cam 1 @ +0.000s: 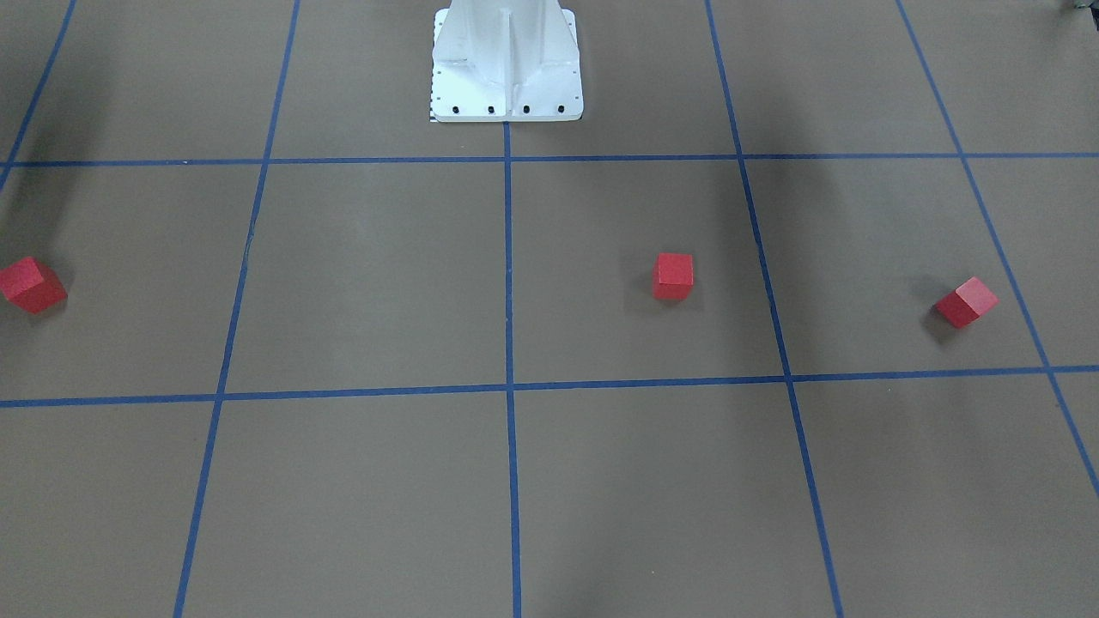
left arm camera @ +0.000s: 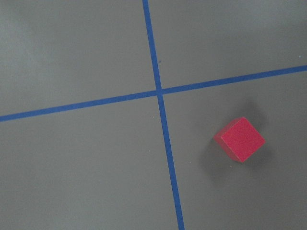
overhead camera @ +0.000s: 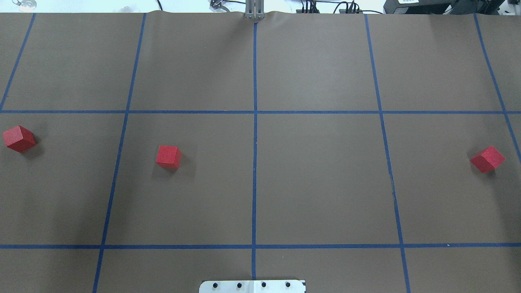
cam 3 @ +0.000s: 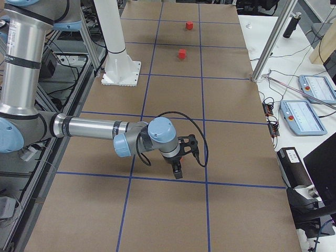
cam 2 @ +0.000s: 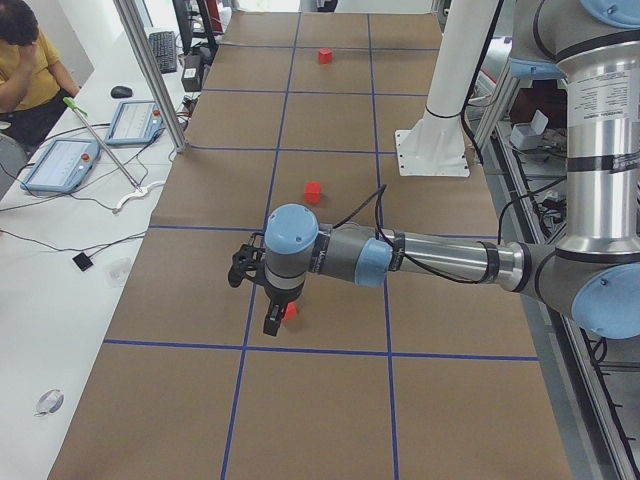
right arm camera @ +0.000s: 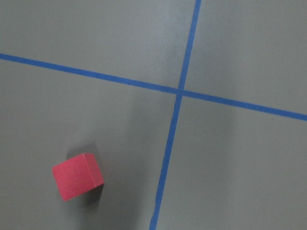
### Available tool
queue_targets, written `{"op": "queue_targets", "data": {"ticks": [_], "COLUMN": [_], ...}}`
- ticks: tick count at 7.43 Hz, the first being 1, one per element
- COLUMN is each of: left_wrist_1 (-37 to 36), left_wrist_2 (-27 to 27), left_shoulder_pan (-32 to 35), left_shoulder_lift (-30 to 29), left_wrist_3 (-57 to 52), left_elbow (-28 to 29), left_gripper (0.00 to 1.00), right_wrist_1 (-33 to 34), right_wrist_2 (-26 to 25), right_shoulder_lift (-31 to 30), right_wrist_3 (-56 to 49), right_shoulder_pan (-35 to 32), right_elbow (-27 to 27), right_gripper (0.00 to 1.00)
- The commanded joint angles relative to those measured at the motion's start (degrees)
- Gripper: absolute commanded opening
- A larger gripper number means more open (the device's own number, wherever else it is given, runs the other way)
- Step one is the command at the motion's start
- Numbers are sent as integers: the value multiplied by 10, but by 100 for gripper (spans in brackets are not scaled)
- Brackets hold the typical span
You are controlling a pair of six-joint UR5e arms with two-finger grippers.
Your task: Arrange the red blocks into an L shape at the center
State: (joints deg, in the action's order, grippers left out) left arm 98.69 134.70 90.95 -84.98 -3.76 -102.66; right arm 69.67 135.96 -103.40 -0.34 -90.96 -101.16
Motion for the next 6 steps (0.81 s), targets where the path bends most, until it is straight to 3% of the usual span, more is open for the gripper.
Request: {"op": "queue_targets", "data": {"ticks": [1, 4, 6], "left_wrist_1": [60, 70, 71], "left_wrist_2": [4, 6, 5], "left_shoulder_pan": [-1, -1, -3], "left_shoulder_lift": [-27, -23, -24], "left_wrist_3": [-2, -1, -2], "left_elbow": [4, 2, 4], "left_gripper": [100, 100, 100], "right_wrist_1": [-5, -41, -53], "right_wrist_2": [2, 13, 12], "right_shoulder_lift": [17, 14, 45], "right_wrist_3": [-1, 2, 2], "right_shoulder_pan": [0, 22, 109], "right_elbow": [21, 38, 38], "right_gripper": [100, 100, 99]}}
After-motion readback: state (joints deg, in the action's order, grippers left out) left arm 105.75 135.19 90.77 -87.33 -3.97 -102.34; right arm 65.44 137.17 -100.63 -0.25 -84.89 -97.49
